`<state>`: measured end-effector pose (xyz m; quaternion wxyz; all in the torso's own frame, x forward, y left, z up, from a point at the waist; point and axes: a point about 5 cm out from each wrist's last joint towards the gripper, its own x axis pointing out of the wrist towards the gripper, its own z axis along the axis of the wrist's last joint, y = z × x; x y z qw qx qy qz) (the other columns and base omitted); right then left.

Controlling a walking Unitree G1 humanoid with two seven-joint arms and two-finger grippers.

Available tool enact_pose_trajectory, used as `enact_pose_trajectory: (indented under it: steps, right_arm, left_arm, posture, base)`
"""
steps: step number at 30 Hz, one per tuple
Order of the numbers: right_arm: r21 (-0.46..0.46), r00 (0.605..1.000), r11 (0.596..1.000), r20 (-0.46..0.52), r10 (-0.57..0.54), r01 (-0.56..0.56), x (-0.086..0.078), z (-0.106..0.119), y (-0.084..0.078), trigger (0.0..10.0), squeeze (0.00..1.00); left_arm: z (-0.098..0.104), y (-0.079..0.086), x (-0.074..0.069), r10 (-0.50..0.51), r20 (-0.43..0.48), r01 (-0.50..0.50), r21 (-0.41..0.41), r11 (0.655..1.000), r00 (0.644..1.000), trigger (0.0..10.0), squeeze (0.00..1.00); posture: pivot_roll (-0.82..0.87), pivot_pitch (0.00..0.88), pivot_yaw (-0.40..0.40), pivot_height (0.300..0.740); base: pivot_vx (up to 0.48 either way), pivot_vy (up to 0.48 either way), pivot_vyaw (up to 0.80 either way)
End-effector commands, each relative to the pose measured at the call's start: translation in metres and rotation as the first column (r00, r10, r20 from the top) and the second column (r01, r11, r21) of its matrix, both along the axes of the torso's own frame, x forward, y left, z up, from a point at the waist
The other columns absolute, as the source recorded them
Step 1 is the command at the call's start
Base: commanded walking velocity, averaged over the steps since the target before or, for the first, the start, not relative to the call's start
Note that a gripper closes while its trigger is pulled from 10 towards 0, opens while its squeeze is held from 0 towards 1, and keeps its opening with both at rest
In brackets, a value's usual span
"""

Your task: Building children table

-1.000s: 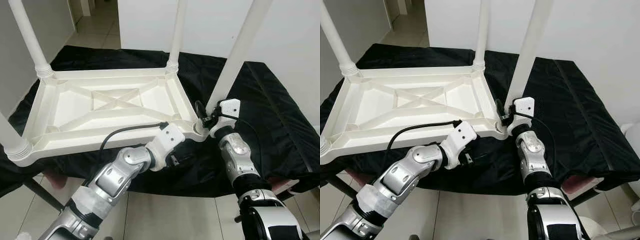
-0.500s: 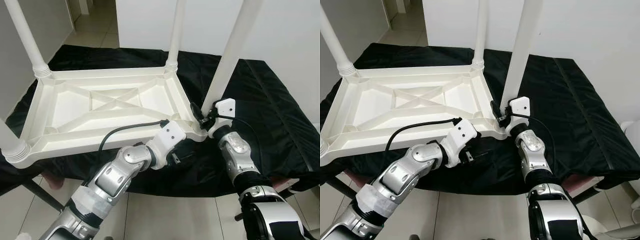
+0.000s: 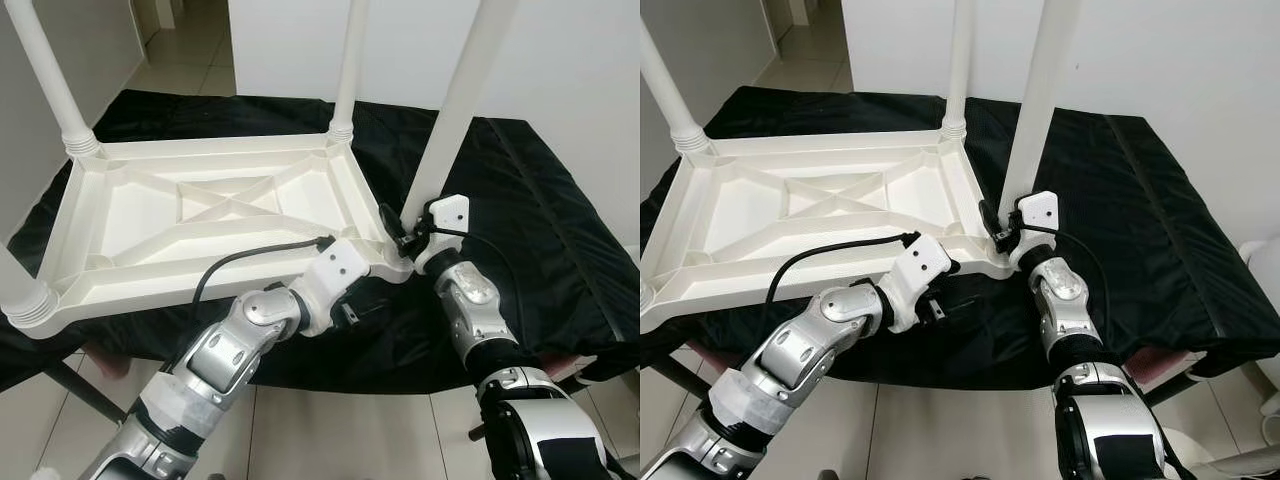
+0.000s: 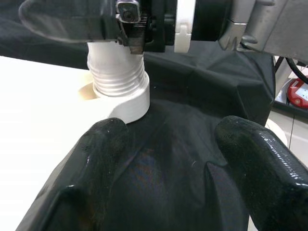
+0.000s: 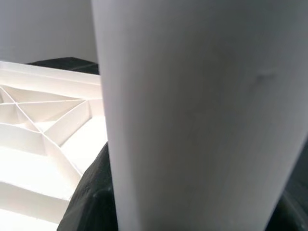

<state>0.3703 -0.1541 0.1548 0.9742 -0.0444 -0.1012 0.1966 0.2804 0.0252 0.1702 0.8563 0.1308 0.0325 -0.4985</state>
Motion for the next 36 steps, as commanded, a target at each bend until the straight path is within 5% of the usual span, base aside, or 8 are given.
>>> enact_pose_trajectory:
  steps: [1, 25, 36]
  right_arm:
    - [-0.017, 0.976, 0.999, -0.214, -0.036, 0.033, -0.009, -0.042, -0.006, 10.0, 0.00]
    - [0.093, 0.947, 0.982, -0.294, -0.131, 0.165, -0.008, -0.051, -0.016, 10.0, 0.00]
    - [0.008, 0.976, 0.997, -0.206, -0.069, 0.072, -0.016, -0.053, -0.005, 10.0, 0.00]
  left_arm:
    - [-0.001, -0.001, -0.002, -0.024, -0.012, 0.024, 0.008, 1.000, 1.000, 10.0, 0.00]
    - [0.005, -0.001, -0.002, -0.018, 0.003, 0.018, -0.009, 1.000, 1.000, 10.0, 0.00]
    - [0.007, -0.001, -0.001, -0.014, 0.007, 0.014, -0.011, 1.000, 1.000, 10.0, 0.00]
  posture:
    - [0.04, 0.088, -0.014, 0.740]
    - [0.04, 0.080, -0.017, 0.740]
    - [0.04, 0.081, -0.018, 0.740]
  base:
    - [0.000, 0.000, 0.00]
    - [0.000, 0.000, 0.00]
    - [0.000, 0.000, 0.00]
